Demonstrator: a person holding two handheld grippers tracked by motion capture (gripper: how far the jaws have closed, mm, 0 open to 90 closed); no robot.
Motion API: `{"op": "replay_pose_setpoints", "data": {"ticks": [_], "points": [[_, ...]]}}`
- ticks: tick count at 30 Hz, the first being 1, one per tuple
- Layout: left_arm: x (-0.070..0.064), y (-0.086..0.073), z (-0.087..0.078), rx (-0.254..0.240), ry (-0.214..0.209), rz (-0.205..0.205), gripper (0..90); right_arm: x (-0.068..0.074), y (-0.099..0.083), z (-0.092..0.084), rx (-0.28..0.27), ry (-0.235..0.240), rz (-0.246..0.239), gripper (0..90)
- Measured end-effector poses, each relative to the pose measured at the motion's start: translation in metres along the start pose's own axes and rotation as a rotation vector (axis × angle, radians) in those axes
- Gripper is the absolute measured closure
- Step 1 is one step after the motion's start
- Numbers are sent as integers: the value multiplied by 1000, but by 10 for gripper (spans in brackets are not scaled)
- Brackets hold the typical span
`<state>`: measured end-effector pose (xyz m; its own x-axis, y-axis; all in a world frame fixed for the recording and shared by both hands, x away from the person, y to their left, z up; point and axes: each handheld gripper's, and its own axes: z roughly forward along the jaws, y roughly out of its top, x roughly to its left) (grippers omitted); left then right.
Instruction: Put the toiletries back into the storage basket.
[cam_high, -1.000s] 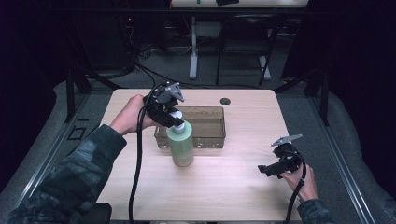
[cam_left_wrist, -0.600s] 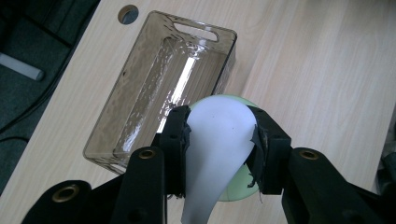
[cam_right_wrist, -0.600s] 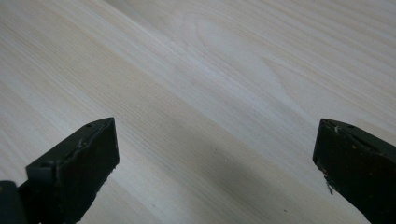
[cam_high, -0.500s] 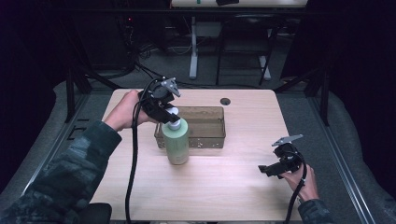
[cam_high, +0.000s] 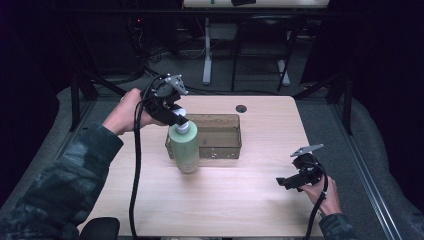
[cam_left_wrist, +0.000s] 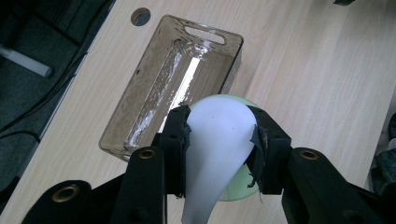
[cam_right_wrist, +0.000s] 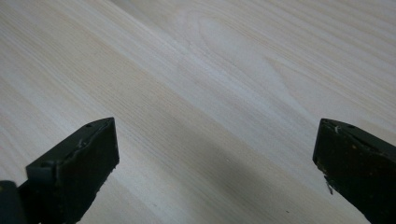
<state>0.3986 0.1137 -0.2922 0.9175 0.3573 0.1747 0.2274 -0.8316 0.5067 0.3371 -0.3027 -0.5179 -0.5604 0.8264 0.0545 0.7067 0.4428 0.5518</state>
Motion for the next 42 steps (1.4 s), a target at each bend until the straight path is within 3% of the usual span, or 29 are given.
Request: {"op": "replay_pose_setpoints", "data": {"ticks": [21,42], "points": [[13,14,-33,-13,41,-4,628,-2,-1,1,9,2,1,0],[26,36,-47,-22,73,-11,629,-2,-2,4,22,6,5,0]]}}
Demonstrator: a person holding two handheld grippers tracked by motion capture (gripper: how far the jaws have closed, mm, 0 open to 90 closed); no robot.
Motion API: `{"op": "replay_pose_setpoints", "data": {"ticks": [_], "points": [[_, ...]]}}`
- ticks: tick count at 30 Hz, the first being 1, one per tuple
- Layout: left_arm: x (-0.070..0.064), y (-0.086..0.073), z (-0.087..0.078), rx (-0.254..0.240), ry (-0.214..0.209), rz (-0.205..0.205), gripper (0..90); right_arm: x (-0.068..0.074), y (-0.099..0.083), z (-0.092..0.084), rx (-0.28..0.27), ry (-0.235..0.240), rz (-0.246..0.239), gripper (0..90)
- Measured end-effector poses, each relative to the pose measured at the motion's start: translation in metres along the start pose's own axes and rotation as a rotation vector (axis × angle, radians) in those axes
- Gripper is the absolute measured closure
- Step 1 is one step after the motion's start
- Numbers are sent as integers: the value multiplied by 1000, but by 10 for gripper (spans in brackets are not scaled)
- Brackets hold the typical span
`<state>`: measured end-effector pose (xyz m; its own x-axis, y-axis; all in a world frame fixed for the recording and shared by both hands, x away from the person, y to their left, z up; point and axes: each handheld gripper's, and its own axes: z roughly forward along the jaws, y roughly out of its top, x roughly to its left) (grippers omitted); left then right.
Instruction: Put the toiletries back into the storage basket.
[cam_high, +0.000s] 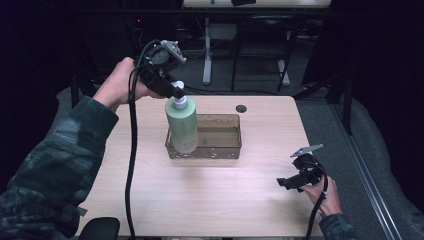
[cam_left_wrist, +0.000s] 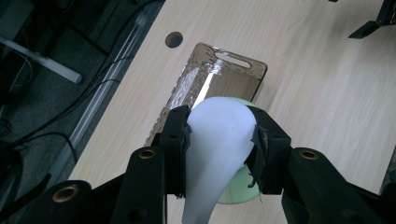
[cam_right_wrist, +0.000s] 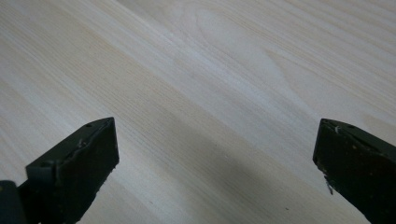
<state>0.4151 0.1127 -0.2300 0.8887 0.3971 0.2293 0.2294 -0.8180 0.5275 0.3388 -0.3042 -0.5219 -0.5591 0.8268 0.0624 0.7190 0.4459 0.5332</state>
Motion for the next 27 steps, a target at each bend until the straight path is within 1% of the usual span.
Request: {"op": "replay_pose_setpoints", "data": {"ticks": [1,3,6,7,9,11,16,17,20,23,24,27], "points": [[1,1,-1,8,3,-3,629,0,0,0,1,-2,-2,0],[2,2,-1,6,10,-5,629,0,0,0,3,-2,-4,0],[7,4,-2,7,15,-15,629,0,0,0,3,-1,-2,0],[8,4,-2,9,23,-16,629,0,0,0,2,0,0,0],[10,4,-2,8,21,-21,629,0,0,0,2,-1,-2,0],[14,5,0,8,29,-31,629,-1,0,0,-1,-3,-2,0],[20,5,2,12,40,-42,629,-1,0,0,1,-3,-3,0],[22,5,4,15,45,-54,629,-1,0,0,0,-2,-2,0],[24,5,5,20,51,-55,629,-1,0,0,2,-3,-3,0],[27,5,7,23,53,-67,630,0,0,0,3,-2,-2,0],[29,5,9,22,60,-72,629,0,0,0,2,-1,-2,0],[31,5,11,27,64,-77,629,-1,0,0,2,-3,-4,0]]}}
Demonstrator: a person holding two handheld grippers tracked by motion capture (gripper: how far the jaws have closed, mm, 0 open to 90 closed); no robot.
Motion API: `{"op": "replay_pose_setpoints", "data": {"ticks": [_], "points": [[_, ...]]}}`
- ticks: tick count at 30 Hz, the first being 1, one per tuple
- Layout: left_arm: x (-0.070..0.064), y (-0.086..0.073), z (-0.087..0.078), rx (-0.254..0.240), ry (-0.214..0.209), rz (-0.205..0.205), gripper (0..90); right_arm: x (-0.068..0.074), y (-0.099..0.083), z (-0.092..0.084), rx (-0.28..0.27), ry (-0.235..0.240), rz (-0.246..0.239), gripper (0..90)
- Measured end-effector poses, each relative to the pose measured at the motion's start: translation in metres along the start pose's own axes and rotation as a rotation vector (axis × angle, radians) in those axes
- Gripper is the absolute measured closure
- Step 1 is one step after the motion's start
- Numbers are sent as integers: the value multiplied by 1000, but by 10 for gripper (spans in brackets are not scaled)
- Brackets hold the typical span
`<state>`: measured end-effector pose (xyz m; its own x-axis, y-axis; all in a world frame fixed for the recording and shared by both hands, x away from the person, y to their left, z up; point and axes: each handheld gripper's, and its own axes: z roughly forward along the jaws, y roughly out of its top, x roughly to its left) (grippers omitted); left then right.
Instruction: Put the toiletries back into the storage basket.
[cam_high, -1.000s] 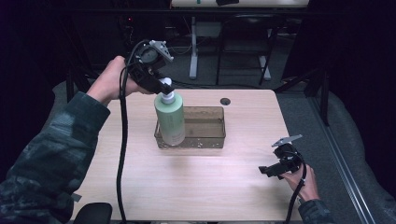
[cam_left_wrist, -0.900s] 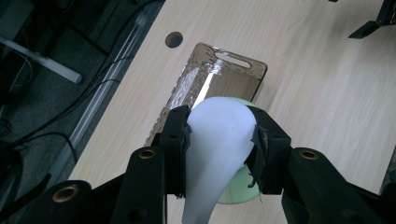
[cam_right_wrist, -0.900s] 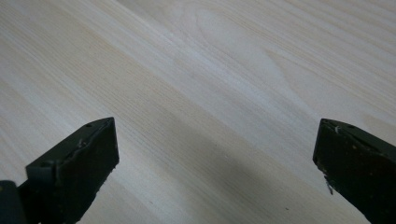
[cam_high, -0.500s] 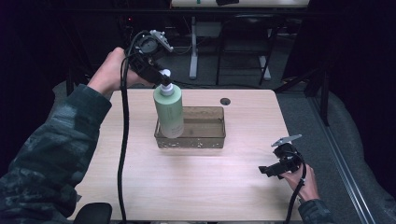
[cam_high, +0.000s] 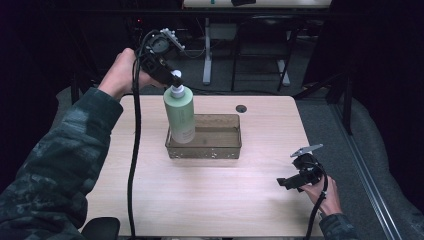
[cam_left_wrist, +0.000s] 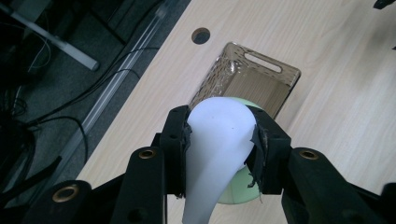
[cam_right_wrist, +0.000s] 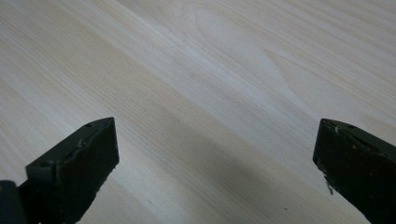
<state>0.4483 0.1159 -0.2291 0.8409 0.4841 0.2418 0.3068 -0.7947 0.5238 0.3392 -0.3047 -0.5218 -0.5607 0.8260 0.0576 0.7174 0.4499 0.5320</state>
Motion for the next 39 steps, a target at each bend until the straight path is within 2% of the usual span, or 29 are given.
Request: {"op": "replay_pose_setpoints", "data": {"ticks": [23,39], "points": [[9,3,19,22,29,-40,629,1,0,0,-4,1,2,0],[19,-7,32,21,46,-97,629,1,0,0,-3,2,2,0]]}}
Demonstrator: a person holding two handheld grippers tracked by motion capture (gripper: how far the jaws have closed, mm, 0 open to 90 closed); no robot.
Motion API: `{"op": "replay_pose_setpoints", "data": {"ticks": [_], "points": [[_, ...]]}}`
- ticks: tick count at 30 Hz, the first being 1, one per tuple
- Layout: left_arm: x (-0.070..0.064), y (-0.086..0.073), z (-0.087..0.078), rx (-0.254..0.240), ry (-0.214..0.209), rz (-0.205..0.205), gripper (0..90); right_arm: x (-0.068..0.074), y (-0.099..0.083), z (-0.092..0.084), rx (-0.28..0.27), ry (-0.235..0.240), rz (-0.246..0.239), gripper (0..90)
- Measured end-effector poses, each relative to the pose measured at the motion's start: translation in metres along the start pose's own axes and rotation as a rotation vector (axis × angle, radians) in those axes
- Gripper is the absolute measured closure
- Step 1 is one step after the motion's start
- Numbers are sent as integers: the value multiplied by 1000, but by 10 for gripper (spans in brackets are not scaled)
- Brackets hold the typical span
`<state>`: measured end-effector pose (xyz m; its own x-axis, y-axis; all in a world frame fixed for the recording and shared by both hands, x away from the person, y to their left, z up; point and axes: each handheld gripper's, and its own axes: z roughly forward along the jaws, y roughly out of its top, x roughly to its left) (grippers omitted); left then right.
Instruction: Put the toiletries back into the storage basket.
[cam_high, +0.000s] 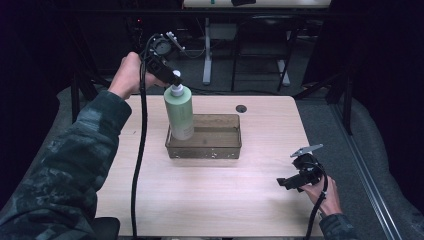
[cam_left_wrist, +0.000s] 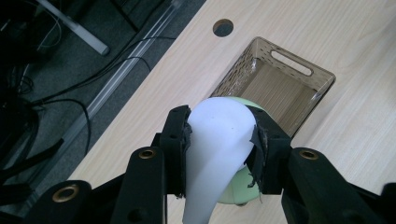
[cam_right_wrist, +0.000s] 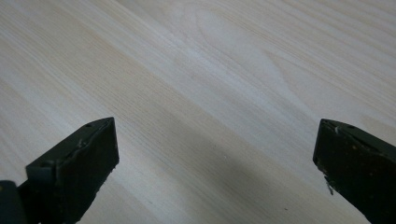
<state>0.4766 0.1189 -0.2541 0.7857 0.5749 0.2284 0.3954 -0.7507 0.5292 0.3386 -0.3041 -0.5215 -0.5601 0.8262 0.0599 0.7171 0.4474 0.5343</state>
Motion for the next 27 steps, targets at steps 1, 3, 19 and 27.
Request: {"op": "replay_pose_setpoints", "data": {"ticks": [1,3,19,27], "points": [[0,0,0,0,0,0,629,0,0,0,0,0,0,0],[1,-1,4,1,-4,-6,629,0,0,0,1,0,0,0],[4,-9,22,15,-9,-38,629,0,0,0,2,-6,3,0],[3,-13,30,19,-15,-46,629,0,0,-1,1,-8,3,0]]}}
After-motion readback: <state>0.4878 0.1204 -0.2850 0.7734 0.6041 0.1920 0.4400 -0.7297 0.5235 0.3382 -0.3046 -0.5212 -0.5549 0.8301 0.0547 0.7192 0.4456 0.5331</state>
